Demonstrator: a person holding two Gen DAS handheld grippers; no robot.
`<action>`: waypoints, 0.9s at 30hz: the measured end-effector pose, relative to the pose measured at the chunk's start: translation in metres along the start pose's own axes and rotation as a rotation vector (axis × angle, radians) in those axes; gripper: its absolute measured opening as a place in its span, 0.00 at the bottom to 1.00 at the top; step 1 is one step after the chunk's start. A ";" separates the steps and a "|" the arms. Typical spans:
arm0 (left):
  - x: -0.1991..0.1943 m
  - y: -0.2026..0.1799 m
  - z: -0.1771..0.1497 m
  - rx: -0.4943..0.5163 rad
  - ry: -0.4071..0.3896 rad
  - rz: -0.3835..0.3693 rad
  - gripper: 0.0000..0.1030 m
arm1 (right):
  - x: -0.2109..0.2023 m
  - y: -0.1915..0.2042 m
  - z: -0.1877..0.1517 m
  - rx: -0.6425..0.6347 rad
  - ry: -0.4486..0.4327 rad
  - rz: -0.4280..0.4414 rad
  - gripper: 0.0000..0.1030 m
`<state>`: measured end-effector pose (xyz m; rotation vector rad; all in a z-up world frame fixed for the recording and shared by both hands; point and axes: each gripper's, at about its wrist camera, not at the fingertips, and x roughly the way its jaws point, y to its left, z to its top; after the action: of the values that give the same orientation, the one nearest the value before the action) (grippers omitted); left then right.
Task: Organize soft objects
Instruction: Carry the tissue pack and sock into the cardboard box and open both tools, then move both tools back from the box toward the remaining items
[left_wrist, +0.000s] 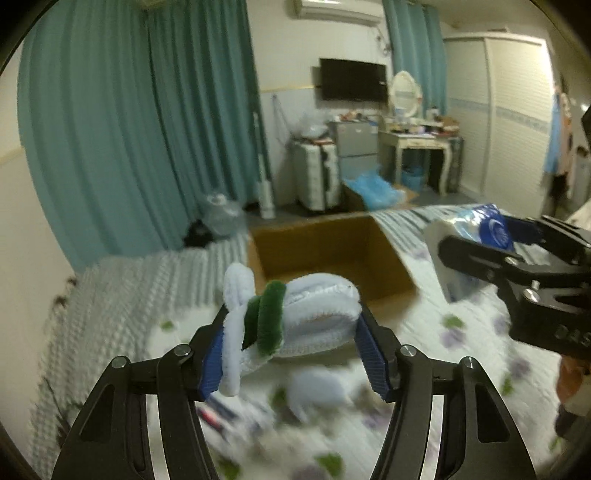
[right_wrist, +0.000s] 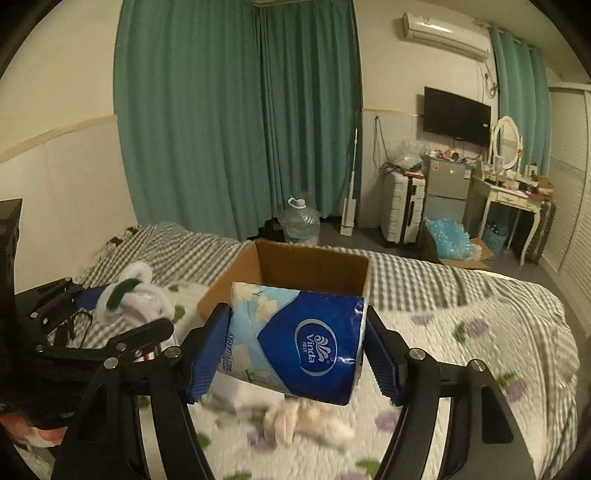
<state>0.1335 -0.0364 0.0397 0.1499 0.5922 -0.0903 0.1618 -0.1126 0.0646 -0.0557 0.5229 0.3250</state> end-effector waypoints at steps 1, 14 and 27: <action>0.012 0.003 0.009 -0.002 -0.001 0.002 0.60 | 0.011 -0.002 0.010 0.007 0.004 0.009 0.67; 0.161 0.002 0.015 0.012 0.110 -0.041 0.63 | 0.178 -0.032 0.036 0.046 0.100 0.020 0.68; 0.115 0.015 0.025 -0.017 0.009 -0.038 0.81 | 0.151 -0.050 0.044 0.116 0.009 -0.046 0.93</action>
<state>0.2439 -0.0300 -0.0028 0.1227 0.6052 -0.1216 0.3224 -0.1103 0.0255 0.0429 0.5474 0.2490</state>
